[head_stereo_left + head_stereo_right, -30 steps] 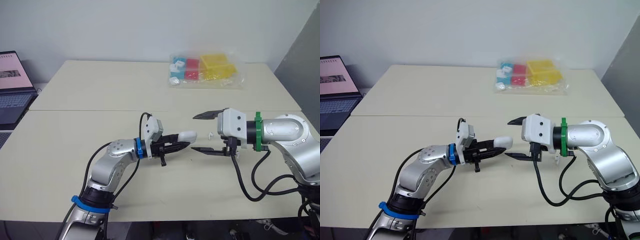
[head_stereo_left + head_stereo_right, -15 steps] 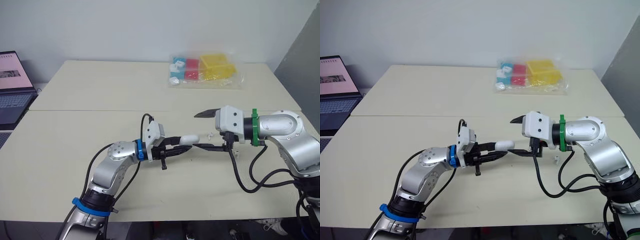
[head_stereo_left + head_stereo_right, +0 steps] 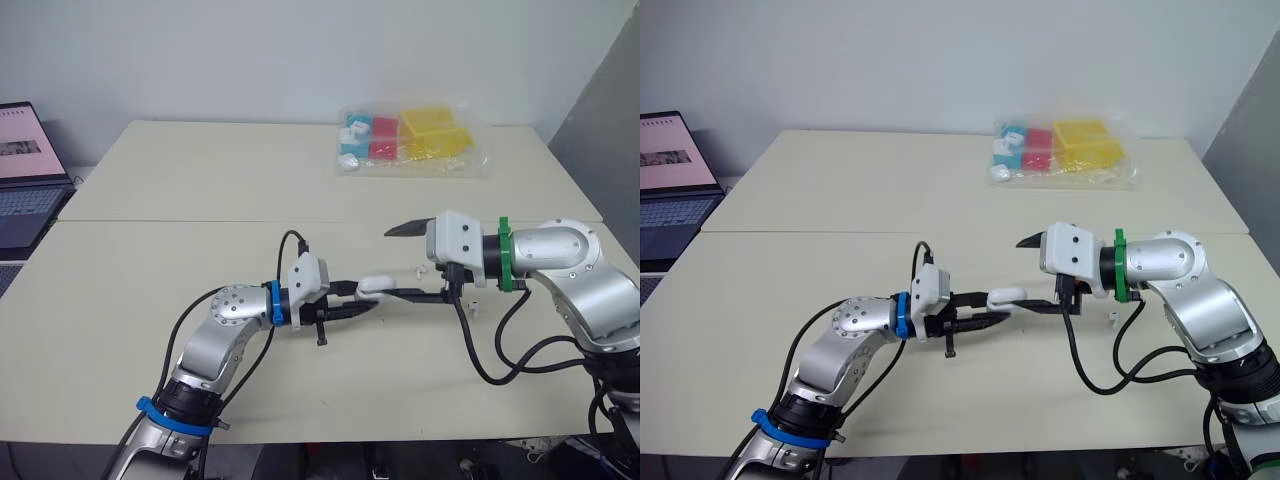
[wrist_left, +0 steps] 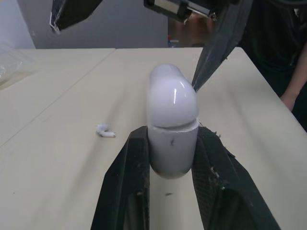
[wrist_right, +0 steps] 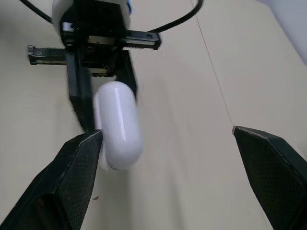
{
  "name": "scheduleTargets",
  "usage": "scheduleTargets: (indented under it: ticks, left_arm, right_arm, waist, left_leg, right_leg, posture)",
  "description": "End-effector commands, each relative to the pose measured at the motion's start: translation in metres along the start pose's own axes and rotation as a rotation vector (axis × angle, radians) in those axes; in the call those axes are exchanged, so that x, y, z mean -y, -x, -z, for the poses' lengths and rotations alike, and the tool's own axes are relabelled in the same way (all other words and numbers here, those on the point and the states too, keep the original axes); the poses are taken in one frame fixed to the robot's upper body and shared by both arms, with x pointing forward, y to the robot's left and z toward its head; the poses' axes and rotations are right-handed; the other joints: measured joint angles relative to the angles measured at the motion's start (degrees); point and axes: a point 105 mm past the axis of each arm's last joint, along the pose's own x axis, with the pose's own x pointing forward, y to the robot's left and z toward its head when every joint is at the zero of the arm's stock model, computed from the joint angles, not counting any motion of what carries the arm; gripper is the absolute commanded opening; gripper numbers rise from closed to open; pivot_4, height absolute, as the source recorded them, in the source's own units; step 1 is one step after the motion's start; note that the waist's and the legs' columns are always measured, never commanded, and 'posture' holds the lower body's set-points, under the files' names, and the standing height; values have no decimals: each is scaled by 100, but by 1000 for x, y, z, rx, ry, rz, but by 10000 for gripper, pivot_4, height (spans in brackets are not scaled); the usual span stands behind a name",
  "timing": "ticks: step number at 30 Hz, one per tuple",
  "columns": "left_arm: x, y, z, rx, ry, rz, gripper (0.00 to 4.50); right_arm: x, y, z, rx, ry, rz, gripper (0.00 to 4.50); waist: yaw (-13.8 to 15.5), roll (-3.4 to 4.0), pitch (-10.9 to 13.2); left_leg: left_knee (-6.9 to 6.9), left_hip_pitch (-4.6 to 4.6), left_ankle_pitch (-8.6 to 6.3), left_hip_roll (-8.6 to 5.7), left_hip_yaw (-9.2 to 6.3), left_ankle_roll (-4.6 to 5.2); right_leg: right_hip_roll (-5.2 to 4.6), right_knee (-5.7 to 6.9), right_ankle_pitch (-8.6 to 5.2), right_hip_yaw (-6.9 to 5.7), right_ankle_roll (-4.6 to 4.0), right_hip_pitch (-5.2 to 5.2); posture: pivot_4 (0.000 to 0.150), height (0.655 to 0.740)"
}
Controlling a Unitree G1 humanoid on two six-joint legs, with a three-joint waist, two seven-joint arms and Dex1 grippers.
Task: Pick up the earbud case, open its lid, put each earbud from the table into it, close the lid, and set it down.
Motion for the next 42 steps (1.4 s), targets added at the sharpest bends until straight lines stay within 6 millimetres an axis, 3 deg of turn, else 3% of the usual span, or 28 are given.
scheduleTargets:
  ticks: [1, 8, 11, 14, 20, 23, 26, 30, 32, 42]
  left_arm:
    - [6, -4, -7, 23, -46, 39, 8114]
    - [5, -3, -7, 26, -40, 24, 8114]
    - [0, -2, -5, 26, -35, -11, 8114]
    - [-5, -1, -6, 33, -37, -55, 8114]
    - [-6, 3, -5, 39, -28, -97, 8114]
    - [-6, 4, -5, 40, -27, -101, 8114]
    - [-10, 4, -5, 40, -27, -107, 8114]
    - [-9, 4, -5, 39, -31, -100, 8114]
    - [-8, 3, -4, 35, -31, -88, 8114]
    - [-4, 4, -3, 26, -34, -75, 8114]
  right_arm:
    - [12, 9, -13, 21, 36, 57, 45000]
    - [10, 14, -17, 23, 10, 24, 45000]
    - [7, 28, -20, 31, -54, -8, 45000]
    - [17, 47, -18, 23, -133, 70, 45000]
    - [13, 83, 10, -88, -340, 222, 45000]
    - [5, 92, 45, -204, -501, 425, 45000]
    - [-10, 91, 84, -349, -642, 611, 45000]
    - [-22, 89, 109, -444, -752, 765, 45000]
    - [-31, 79, 126, -457, -838, 851, 45000]
    - [-48, 71, 146, -458, -997, 954, 45000]
  waist:
    - [2, 0, 0]
    - [1, 0, 0]
    - [4, 0, 0]
    - [8, 0, 0]
    - [19, 0, 0]
    - [22, -4, -2]
    - [6, -2, -3]
    - [-7, 0, -4]
    - [-4, -4, -7]
    - [-4, 6, -9]
  left_leg:
    - [0, -1, 0, 0, -2, 0]
    - [-1, -1, 0, 2, -4, 0]
    - [-1, -3, 0, 1, -3, 0]
    - [-1, -4, 0, 1, -3, 0]
    - [-4, -4, 0, 1, -4, 0]
    - [-7, -4, 0, 1, -5, 0]
    - [-4, -4, 0, 2, -2, 0]
    - [-4, 3, 0, 2, 0, 0]
    - [-6, 3, 0, 3, -5, 0]
    - [-11, -14, 0, 0, -2, 0]
  right_leg:
    - [0, -2, 0, -2, 0, 0]
    - [2, 0, 0, -3, 0, 0]
    - [1, -2, 0, -3, 0, 0]
    - [-1, -5, 0, -3, 0, 0]
    - [-2, -6, 0, -3, 0, 0]
    - [-2, -7, 0, -4, 0, 1]
    - [-2, -1, 0, 0, 0, 0]
    - [-2, 5, 1, 2, 2, -1]
    - [2, 2, 1, -2, 2, 1]
    - [2, -9, 0, 0, 1, -11]
  posture:
    - [1500, 7359]
    - [1500, 7359]
    - [1500, 7359]
    - [1500, 7359]
    - [1500, 7359]
    - [1500, 7359]
    - [1500, 7359]
    - [1500, 7359]
    - [1500, 7359]
    - [1500, 7359]
